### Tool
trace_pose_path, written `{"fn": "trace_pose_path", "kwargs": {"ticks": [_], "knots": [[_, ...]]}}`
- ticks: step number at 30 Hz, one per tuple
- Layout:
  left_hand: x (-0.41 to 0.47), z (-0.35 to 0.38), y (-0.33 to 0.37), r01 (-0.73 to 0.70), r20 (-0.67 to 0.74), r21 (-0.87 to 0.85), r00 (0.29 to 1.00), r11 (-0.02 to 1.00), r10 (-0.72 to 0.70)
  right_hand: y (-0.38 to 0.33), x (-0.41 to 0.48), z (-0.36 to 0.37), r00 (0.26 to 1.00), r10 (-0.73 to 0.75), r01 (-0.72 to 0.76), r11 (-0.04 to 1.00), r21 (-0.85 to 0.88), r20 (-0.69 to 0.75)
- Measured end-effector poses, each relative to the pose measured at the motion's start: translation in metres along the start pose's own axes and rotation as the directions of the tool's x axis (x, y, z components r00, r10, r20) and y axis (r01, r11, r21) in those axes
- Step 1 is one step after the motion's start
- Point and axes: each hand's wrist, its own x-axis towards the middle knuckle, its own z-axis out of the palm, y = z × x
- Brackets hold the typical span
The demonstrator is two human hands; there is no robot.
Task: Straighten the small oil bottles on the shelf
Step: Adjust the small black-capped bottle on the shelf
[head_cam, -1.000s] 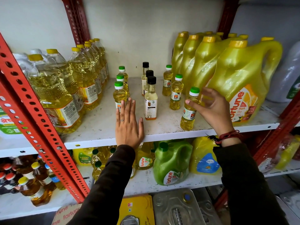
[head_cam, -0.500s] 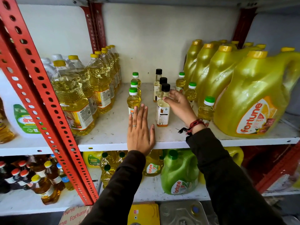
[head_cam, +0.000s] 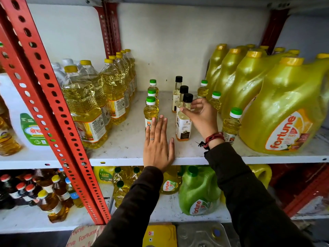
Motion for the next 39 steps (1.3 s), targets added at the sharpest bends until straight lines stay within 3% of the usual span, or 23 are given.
{"fn": "trace_pose_path", "kwargs": {"ticks": [20, 39], "knots": [[-0.001, 0.000, 0.000, 0.003, -0.012, -0.005, 1.000, 1.000, -0.003, -0.005, -0.027, -0.019, 0.986, -0.077, 0.077, 0.997, 0.004, 0.149], [0.000, 0.003, -0.001, -0.002, -0.033, 0.017, 0.999, 1.000, 0.003, -0.011, -0.064, -0.041, 0.994, -0.045, 0.047, 0.999, -0.020, 0.101]]}}
